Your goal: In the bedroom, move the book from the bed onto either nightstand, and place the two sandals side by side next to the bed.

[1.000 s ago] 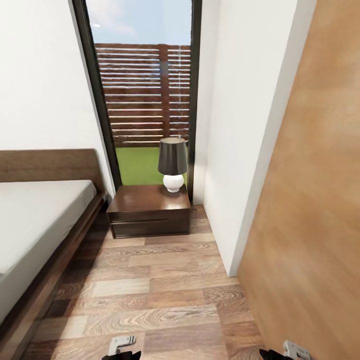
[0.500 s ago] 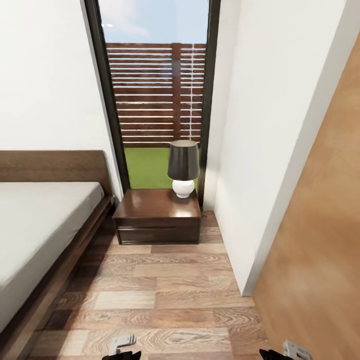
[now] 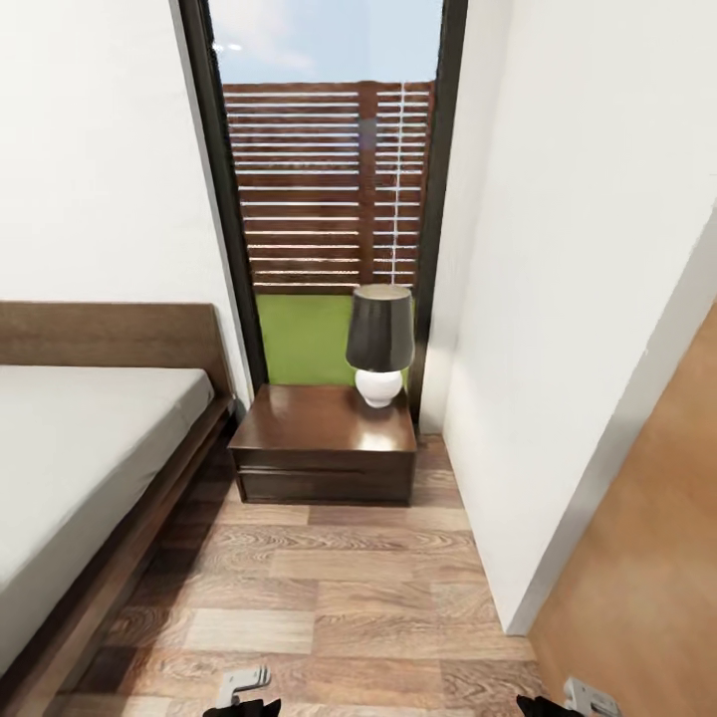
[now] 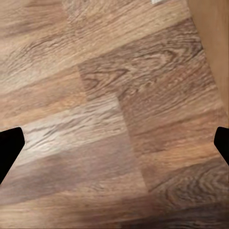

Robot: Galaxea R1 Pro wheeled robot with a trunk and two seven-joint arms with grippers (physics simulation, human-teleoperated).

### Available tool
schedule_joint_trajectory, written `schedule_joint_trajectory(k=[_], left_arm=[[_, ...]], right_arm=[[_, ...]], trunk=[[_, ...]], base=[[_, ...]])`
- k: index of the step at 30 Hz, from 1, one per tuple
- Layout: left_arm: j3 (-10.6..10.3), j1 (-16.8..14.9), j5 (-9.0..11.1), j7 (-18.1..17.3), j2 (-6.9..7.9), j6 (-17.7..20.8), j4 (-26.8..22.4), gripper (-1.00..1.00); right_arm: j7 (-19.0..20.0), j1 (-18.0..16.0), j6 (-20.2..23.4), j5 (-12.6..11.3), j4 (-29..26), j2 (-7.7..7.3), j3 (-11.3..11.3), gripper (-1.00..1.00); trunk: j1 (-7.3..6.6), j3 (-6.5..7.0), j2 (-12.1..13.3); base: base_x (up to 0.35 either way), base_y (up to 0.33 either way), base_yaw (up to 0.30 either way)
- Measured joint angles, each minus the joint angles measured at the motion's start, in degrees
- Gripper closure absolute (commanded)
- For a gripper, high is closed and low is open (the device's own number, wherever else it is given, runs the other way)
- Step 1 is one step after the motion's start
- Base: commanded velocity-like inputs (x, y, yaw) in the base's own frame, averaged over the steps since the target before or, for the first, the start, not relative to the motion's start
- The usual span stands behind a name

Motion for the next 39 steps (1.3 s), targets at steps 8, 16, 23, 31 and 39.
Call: schedule_joint_trajectory(k=[8,16,23,31,39], left_arm=[[0.0,0.0,0.0,0.0,-0.01,0.0,0.0,-1.0],[0.0,0.0,0.0,0.0,0.0,0.0,0.0,-1.0],[0.0,0.0,0.0,0.0,-0.01,0.0,0.0,-1.0],[0.1,0.0,0.0,0.0,0.04,0.1,0.0,-1.0],[0.1,0.0,0.0,-0.1,0.08,0.1,0.0,-1.0]], right_arm=[[0.0,0.0,0.0,0.0,0.0,0.01,0.0,-1.0],[0.0,0.0,0.0,0.0,0.0,0.02,0.0,-1.0],[0.0,0.0,0.0,0.0,0.1,-0.01,-0.1,-1.0],[0.0,0.0,0.0,0.0,0.0,-0.01,0.0,-1.0],[0.1,0.0,0.0,0.0,0.0,-0.01,-0.1,-1.0]], trunk=[[0.0,-0.02,0.0],[0.0,-0.15,0.0],[0.02,-0.2,0.0],[0.02,-0.2,0.0],[0.0,-0.2,0.0]], base=[[0.301,0.0,0.038],[0.301,0.0,0.189],[0.207,0.0,0.036],[0.057,0.0,0.001],[0.278,0.0,0.0]])
